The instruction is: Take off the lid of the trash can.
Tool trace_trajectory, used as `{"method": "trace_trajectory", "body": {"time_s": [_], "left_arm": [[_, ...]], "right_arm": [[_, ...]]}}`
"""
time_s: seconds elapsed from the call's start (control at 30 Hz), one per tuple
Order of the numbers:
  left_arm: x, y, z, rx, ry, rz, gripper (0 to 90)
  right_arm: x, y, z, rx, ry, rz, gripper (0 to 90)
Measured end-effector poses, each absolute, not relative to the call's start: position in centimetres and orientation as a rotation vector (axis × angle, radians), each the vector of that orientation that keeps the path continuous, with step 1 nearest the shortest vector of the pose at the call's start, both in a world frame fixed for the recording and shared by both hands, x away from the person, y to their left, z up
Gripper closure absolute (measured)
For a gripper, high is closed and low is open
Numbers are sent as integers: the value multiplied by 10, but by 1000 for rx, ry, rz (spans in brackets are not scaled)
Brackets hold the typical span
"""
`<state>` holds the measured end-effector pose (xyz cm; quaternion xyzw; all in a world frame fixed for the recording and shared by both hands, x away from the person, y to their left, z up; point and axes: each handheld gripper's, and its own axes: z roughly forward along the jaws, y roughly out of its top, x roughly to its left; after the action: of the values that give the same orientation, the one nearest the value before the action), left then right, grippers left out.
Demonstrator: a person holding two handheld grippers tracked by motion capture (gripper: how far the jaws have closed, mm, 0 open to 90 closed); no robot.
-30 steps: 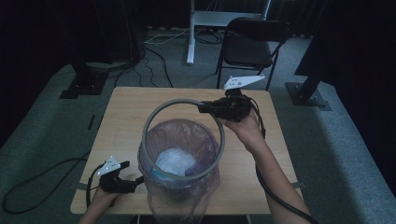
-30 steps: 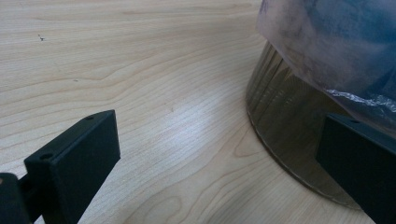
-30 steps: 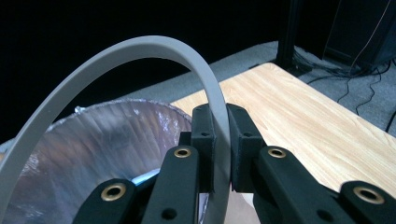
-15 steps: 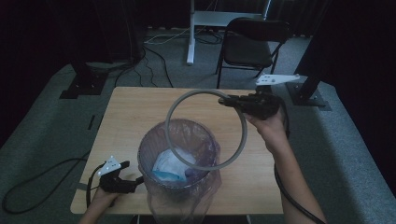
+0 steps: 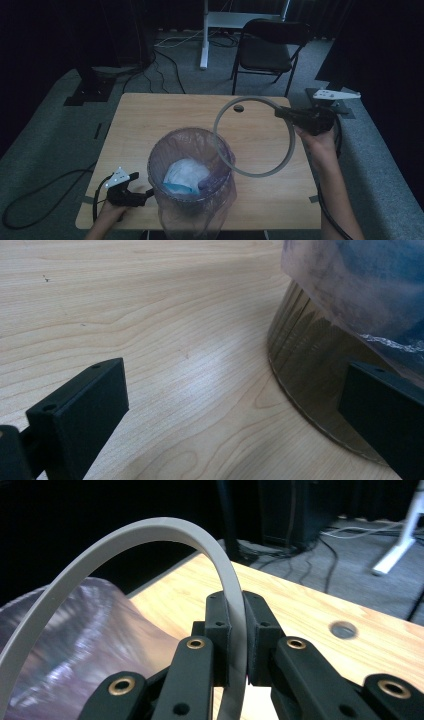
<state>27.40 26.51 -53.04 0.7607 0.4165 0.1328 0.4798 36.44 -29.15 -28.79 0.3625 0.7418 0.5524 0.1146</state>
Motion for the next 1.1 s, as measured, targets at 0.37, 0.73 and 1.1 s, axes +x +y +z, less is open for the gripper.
{"method": "trace_trajectory", "body": {"time_s": [0.37,0.73,1.1], "left_arm": [[274,266,-530,1850,1016,326,3],[273,266,-530,1846,1016,326,3],[273,267,-530,1850,1019,327,3]], "right_arm": [[367,-325,-326,1207,2149,1599,831],[378,-341,-389,1378,2164,1524,830],[392,-342,-451,1501,2224,1409,830]]}}
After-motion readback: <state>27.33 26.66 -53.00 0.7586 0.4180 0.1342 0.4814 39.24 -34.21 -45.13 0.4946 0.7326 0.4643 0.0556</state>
